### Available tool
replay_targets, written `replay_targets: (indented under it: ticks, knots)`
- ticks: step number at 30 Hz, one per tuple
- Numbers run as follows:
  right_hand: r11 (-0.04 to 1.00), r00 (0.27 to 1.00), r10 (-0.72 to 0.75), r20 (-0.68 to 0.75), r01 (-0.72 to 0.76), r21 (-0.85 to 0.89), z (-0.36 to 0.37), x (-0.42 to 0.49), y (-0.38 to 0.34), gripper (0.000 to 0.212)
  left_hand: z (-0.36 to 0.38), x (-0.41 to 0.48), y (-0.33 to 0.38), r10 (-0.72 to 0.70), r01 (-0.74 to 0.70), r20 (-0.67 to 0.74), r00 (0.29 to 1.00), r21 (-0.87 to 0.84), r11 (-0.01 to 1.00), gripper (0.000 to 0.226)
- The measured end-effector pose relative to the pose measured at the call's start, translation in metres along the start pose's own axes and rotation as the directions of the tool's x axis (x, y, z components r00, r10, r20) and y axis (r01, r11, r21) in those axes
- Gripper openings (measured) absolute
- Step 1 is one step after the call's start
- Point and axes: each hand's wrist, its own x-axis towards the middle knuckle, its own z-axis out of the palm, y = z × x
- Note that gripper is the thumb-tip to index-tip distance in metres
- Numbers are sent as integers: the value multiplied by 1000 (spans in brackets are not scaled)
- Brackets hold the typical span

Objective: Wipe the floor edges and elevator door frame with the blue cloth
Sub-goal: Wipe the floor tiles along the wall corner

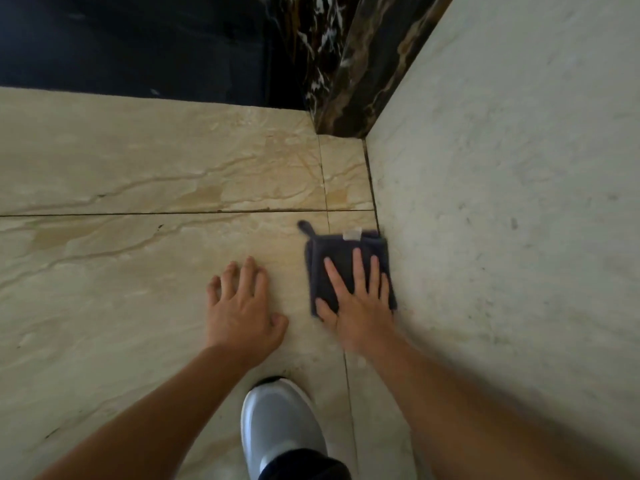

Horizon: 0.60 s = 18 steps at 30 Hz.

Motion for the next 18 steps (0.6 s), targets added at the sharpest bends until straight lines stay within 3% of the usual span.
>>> replay_targets:
  ticks: [2,4,6,8,10,12,13,16,18]
  knots:
    - [995,987,58,153,-70,74,-27,65,-5,75,1,1,0,-1,1,-4,1000,13,1000,76]
    - [976,916,94,389,-162,146,-59,115,-9,76,-1,0,-1,12,-12,7,1000,23,1000,76]
    - [965,861,63,506,-181,189,-84,133,-6,74,-5,0,-2,23,-24,28,999,42,999,77]
    - [961,901,15,433,-133,244,-87,124,3,69,-9,1,-3,26,-28,36,999,52,998,77]
    - [972,985,11,172,-51,230,-64,90,7,63,-10,2,-2,20,-22,40,999,50,998,77]
    - [987,993,51,-102,-35,155,-24,33,-2,61,-9,1,-1,17,-19,38,999,51,999,77]
    - [988,983,81,-167,-57,144,-4,4,-9,62,-8,2,-1,15,-17,31,999,42,999,76]
    - [978,978,126,-164,-95,188,28,-43,-21,73,-3,4,-4,22,-22,11,1000,18,1000,74]
    - [983,983,84,-163,-54,178,22,-25,-16,73,0,6,-5,32,-32,13,999,2,999,74]
